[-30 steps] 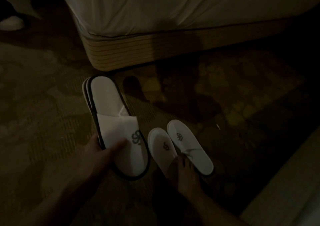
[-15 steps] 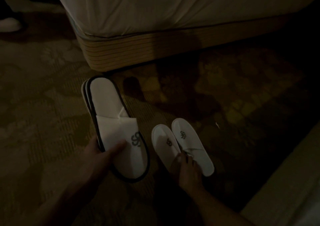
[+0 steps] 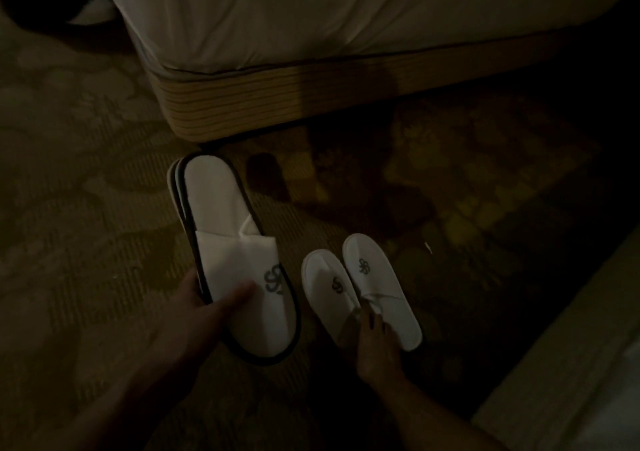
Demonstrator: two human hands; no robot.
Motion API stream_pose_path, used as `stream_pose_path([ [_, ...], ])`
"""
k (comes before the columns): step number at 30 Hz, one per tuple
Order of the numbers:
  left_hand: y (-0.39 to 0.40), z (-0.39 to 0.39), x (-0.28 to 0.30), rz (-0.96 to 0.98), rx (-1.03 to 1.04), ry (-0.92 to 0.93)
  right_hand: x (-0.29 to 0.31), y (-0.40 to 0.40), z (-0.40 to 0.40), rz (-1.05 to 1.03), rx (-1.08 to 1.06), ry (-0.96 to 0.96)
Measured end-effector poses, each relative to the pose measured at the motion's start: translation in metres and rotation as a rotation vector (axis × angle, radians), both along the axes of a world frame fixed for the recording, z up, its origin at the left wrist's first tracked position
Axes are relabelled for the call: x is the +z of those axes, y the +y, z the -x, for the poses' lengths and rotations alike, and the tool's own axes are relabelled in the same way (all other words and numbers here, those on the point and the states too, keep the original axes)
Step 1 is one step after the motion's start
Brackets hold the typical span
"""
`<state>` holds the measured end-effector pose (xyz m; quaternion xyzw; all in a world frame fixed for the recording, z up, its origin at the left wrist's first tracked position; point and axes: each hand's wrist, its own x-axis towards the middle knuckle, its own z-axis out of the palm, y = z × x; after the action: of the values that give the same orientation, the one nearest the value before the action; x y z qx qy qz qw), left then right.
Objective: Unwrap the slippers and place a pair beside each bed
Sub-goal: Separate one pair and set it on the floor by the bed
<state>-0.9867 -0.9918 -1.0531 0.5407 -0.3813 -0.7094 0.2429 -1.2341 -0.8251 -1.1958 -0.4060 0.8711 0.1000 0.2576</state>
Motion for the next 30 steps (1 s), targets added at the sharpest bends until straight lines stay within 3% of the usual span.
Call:
stream_pose_path([
  [5, -0.001, -0.001, 0.014, -0.021, 0.01, 0.045, 0.021, -0.009, 0.003, -0.082, 0.041, 0.027],
  [12, -0.006, -0.028, 0.084, 0.039, -0.083, 0.104, 0.123, -0.029, 0.025, -0.072, 0.049, 0.031],
  [18, -0.006, -0.021, 0.193, 0.086, -0.231, 0.16, 0.294, -0.057, 0.01, 0.123, 0.182, 0.132],
  [22, 0.01, -0.017, 0.296, 0.025, -0.283, 0.16, 0.432, -0.045, -0.032, 0.201, 0.285, 0.131],
  [27, 0.044, -0.019, 0.456, -0.027, -0.372, 0.163, 0.62, 0.002, -0.081, 0.529, 0.052, -0.117],
  [30, 0.077, -0.013, 0.552, -0.016, -0.452, 0.189, 0.719, 0.046, -0.109, 0.666, -0.002, -0.049],
])
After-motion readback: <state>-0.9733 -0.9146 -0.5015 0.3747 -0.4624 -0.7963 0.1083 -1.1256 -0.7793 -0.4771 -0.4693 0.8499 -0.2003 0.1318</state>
